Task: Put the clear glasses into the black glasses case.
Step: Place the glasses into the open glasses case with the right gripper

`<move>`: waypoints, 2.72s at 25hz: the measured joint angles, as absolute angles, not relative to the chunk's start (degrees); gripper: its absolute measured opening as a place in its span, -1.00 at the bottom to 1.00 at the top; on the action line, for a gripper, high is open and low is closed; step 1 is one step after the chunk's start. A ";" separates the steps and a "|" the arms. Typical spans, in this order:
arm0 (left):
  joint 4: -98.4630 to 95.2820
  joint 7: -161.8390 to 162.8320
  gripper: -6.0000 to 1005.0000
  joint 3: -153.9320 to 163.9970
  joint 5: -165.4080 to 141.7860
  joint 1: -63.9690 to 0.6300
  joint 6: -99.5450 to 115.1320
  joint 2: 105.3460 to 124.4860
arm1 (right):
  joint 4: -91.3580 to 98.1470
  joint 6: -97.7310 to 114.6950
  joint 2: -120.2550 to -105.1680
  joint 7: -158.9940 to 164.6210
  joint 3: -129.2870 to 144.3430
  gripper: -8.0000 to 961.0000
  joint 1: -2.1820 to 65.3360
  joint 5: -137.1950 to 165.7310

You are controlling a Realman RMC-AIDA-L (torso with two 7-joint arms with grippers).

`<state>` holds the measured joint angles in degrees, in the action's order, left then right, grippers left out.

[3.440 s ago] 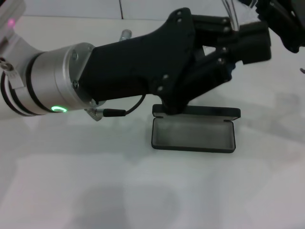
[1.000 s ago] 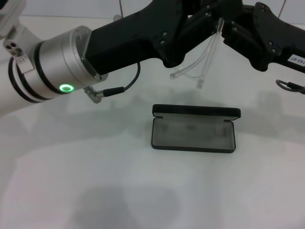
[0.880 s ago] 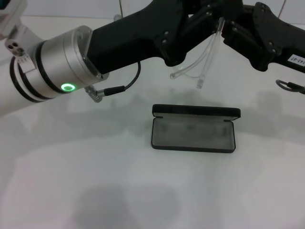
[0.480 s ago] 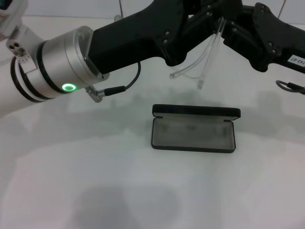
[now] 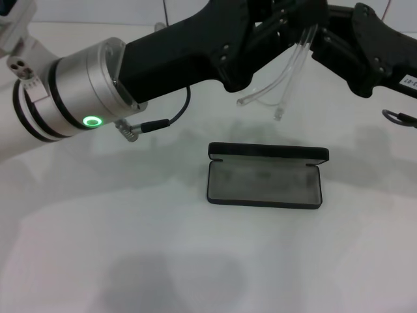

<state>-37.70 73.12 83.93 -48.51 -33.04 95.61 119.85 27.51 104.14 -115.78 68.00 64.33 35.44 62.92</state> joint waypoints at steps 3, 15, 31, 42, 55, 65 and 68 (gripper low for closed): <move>-37.81 73.12 -0.82 83.94 -48.52 -32.56 95.99 119.82 | 27.51 104.13 -115.59 67.98 64.11 -0.77 35.14 62.89; -38.30 73.27 -0.82 83.87 -49.27 -27.57 102.82 113.99 | 45.50 102.20 -113.06 77.04 63.97 -0.77 27.77 67.28; -37.85 76.14 -0.82 60.64 -66.17 -16.12 107.19 109.69 | 115.70 112.68 -115.53 136.80 77.35 -0.77 33.09 128.05; -37.72 75.82 -0.82 58.95 -67.05 -16.05 107.17 110.53 | 110.22 107.53 -116.08 144.53 101.35 -0.77 41.67 145.80; -36.76 76.11 -0.82 57.10 -68.12 -16.19 106.99 110.77 | 106.21 95.14 -116.19 143.96 121.22 -0.77 40.40 160.50; -36.21 76.11 -0.82 57.04 -68.11 -16.35 106.92 110.74 | 102.01 86.63 -116.19 144.04 129.36 -0.77 39.83 166.28; -36.21 76.01 -0.82 57.04 -68.09 -16.35 106.86 110.74 | 101.11 85.45 -116.18 144.11 129.88 -0.77 39.85 166.84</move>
